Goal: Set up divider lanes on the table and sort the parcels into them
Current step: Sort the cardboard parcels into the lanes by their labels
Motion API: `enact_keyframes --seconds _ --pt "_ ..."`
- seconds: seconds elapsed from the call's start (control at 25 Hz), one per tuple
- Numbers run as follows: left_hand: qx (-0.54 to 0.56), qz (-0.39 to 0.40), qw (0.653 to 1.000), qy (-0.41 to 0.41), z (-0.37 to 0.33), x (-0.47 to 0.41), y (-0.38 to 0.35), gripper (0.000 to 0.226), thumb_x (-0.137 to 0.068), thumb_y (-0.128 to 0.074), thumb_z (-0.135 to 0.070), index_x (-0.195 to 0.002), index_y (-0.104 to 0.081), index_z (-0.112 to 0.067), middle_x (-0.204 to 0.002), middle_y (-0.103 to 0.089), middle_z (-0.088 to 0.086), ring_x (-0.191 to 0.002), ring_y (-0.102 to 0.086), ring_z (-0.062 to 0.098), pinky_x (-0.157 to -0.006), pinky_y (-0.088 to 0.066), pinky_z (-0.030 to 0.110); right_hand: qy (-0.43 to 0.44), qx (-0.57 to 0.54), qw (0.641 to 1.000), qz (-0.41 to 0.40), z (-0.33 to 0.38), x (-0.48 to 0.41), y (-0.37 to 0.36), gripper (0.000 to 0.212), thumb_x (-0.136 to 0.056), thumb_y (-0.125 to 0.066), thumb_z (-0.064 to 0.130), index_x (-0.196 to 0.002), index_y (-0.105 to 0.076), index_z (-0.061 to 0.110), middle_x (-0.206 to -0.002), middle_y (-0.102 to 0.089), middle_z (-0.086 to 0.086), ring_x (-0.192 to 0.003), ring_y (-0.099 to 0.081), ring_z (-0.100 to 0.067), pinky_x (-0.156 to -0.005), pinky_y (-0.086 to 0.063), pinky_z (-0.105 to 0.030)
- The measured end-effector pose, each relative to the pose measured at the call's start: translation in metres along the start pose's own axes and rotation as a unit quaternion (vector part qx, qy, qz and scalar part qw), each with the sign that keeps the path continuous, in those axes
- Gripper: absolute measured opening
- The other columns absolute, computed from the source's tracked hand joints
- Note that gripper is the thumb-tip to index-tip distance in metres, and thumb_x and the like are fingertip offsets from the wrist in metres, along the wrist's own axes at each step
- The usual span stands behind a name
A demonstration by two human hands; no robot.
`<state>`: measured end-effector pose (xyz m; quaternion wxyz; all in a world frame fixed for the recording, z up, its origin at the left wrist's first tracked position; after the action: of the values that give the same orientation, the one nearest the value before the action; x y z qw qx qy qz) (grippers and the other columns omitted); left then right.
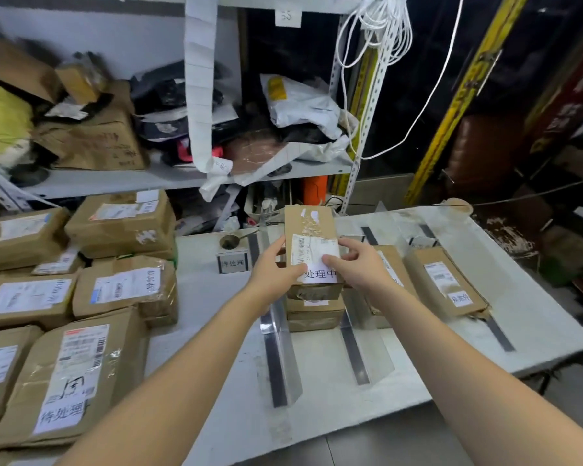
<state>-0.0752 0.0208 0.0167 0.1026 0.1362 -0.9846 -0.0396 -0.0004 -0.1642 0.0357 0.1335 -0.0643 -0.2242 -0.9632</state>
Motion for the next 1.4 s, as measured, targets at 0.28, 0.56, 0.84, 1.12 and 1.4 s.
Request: enact_keyframes --seconds 0.28,0.56,0.84,1.12,1.4 --pt "-0.038 -0.005 0.998 0.044 0.043 -0.025 -0.029 0.072 -0.083 -0.080 -0.008 -0.142 -0.052 -0.038 -0.117 -0.064 -0.021 -0.120 -0.061 0.013 -0.091 -0.061 0.039 -0.043 0.036 0.998 0.029 -0.059 -0.027 -0.001 0.055 -0.081 -0.084 0.025 -0.132 -0.065 0.025 -0.081 -0.076 0.007 -0.069 -0.075 -0.007 -0.064 -0.065 -0.035" --pt "-0.082 -0.048 0.992 0.083 0.076 -0.039 -0.039 0.070 -0.080 -0.084 -0.005 -0.135 -0.056 -0.038 -0.104 -0.060 -0.034 -0.099 -0.061 -0.006 -0.072 -0.060 0.021 -0.049 0.063 0.993 0.082 -0.094 -0.055 -0.008 0.066 -0.079 -0.087 0.025 -0.138 -0.058 0.025 -0.098 -0.072 0.006 -0.082 -0.072 -0.009 -0.065 -0.064 -0.031" --pt "-0.147 -0.094 0.982 0.075 0.050 -0.029 -0.023 0.077 -0.079 -0.087 -0.014 -0.145 -0.049 -0.025 -0.125 -0.060 -0.017 -0.111 -0.062 0.005 -0.074 -0.052 0.013 0.005 0.168 0.982 0.087 -0.067 -0.066 -0.001 0.068 -0.078 -0.079 0.030 -0.141 -0.054 0.024 -0.126 -0.068 0.001 -0.111 -0.067 -0.022 -0.090 -0.060 -0.043" --pt "-0.404 -0.188 0.894 0.041 -0.019 0.012 0.065 0.090 -0.081 -0.079 -0.039 -0.157 -0.032 -0.024 -0.157 -0.041 0.001 -0.143 -0.040 0.024 -0.110 -0.040 0.037 0.200 0.280 0.926 0.157 0.036 -0.047 -0.065 0.066 -0.086 -0.074 0.036 -0.146 -0.050 0.022 -0.146 -0.053 -0.002 -0.130 -0.052 -0.023 -0.101 -0.047 -0.037" --pt "-0.480 -0.261 0.833 0.088 -0.037 0.084 0.189 0.086 -0.087 -0.071 -0.044 -0.159 -0.028 -0.023 -0.158 -0.038 -0.001 -0.143 -0.039 0.023 -0.111 -0.040 0.039 0.291 0.317 0.874 0.228 0.109 -0.016 -0.169 0.065 -0.084 -0.072 0.043 -0.142 -0.053 0.020 -0.144 -0.055 -0.003 -0.134 -0.049 -0.024 -0.105 -0.046 -0.038"
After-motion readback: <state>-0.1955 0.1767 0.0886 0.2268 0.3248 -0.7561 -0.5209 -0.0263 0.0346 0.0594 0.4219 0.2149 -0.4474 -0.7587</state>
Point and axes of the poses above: each hand's wrist, its own x-axis away from the middle knuckle, its own y-axis out of the back of the hand, z = x × y, the point moved 8 cm from there along -x, towards the middle knuckle
